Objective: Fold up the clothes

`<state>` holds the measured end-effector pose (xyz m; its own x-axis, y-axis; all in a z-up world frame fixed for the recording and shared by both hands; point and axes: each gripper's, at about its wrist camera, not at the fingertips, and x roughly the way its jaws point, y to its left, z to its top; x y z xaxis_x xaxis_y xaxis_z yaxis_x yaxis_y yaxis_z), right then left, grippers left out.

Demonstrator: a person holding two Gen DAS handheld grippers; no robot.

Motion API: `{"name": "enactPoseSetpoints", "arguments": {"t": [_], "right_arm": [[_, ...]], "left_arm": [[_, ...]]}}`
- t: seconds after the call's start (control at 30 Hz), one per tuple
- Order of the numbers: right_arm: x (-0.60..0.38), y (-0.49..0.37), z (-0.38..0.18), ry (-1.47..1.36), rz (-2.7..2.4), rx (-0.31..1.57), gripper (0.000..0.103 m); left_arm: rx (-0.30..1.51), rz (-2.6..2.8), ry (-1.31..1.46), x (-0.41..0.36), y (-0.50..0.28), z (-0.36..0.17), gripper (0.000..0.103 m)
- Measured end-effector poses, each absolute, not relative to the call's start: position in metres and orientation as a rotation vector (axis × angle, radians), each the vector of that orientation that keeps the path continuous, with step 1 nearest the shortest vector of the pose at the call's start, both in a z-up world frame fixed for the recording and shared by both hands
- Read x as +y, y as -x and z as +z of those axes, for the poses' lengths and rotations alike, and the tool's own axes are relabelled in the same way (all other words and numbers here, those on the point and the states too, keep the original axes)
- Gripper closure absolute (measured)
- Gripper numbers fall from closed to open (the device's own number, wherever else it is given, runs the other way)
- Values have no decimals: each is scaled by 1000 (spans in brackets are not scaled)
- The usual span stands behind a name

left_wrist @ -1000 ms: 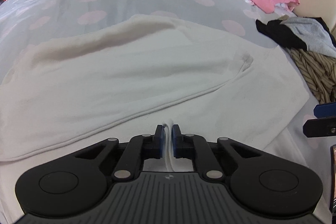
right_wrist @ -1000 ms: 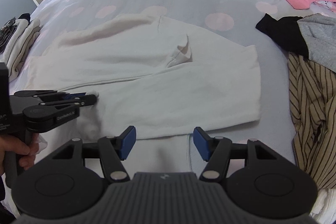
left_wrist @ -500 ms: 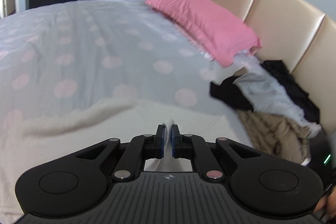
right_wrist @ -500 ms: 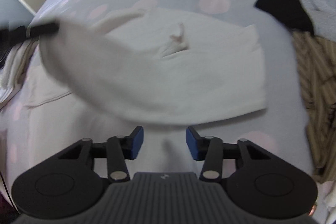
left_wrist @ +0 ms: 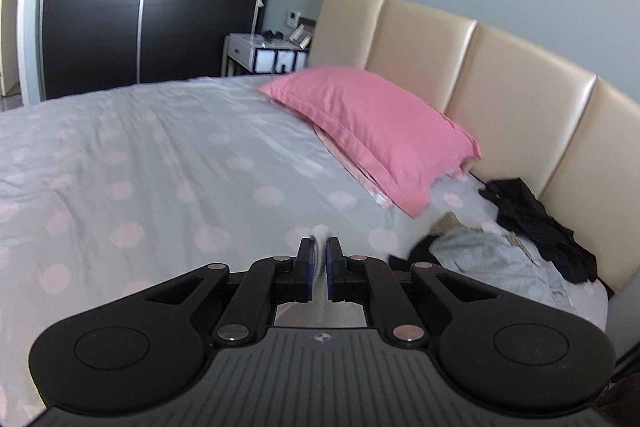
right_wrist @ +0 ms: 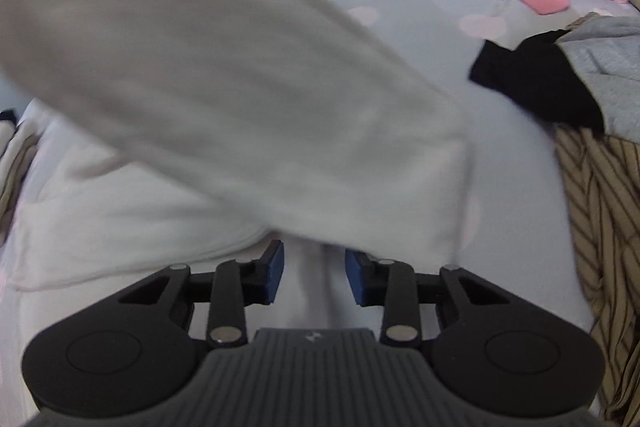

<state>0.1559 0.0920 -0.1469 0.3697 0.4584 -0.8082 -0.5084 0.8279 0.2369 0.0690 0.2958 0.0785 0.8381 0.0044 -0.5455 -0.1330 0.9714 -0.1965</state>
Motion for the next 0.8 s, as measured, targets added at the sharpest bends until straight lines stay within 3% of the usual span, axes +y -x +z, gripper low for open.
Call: {"name": "enactPoseSetpoints", "arguments": {"t": [0.43, 0.8], "right_arm": [[113, -173, -136, 89, 607, 950, 70], [139, -144, -153, 189, 683, 993, 69]], "left_arm": [[553, 334, 261, 405, 0, 76, 99], [733, 542, 360, 481, 63, -13, 99]]}}
